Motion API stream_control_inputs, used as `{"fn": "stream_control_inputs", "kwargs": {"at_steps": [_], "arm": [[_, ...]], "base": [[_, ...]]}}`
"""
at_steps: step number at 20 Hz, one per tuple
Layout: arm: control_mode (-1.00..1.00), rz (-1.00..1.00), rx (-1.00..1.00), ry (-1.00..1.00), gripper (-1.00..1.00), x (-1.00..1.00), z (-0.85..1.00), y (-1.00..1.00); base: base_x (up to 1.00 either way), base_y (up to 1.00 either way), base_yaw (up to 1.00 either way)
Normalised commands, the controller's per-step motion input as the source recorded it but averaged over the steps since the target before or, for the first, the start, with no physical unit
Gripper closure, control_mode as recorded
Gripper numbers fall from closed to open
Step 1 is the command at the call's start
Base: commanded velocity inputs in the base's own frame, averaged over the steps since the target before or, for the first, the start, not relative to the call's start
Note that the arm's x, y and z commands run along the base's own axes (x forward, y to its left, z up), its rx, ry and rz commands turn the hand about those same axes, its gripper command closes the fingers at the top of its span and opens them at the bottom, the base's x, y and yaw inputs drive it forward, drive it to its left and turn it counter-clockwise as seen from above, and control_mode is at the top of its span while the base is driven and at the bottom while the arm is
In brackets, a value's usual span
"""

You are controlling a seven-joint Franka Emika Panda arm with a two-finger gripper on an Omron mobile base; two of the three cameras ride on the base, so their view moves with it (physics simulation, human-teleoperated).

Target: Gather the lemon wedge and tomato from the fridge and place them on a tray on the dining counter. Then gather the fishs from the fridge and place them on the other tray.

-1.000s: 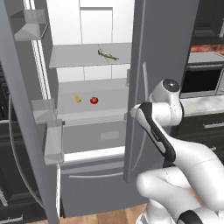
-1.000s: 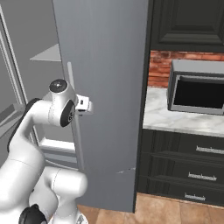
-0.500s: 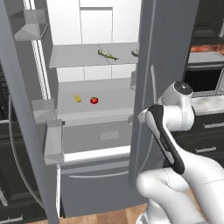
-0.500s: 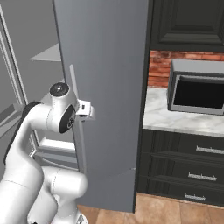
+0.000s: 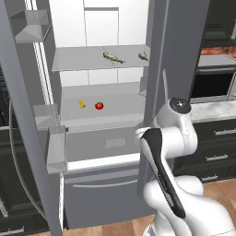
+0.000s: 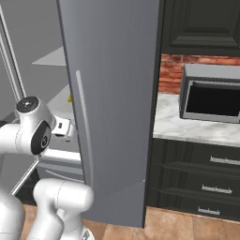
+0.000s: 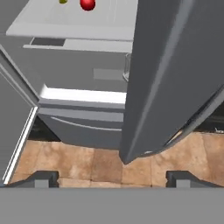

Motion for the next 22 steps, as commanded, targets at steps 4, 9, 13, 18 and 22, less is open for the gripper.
{"fn": "stream_control_inputs", "kwargs": {"at_steps": [4, 9, 13, 18, 22], "arm": [[-1.00, -0.24, 0.01, 0.03, -1.00, -0.03, 0.11, 1.00], [-1.00, -0.35, 0.03, 0.00, -1.00, 0.31, 0.00, 0.63], [-1.00, -0.34, 0.07, 0.00, -1.00, 0.35, 0.00, 0.06], [-1.00, -0.33, 0.10, 0.00, -1.00, 0.50, 0.00, -0.01], [-1.00, -0.34, 0.12, -0.04, -1.00, 0.41, 0.00, 0.00]], "base": [[0.00, 0.00, 0.00], [0.00, 0.00, 0.00], [0.00, 0.00, 0.00], [0.00, 0.00, 0.00], [0.00, 0.00, 0.00]]}}
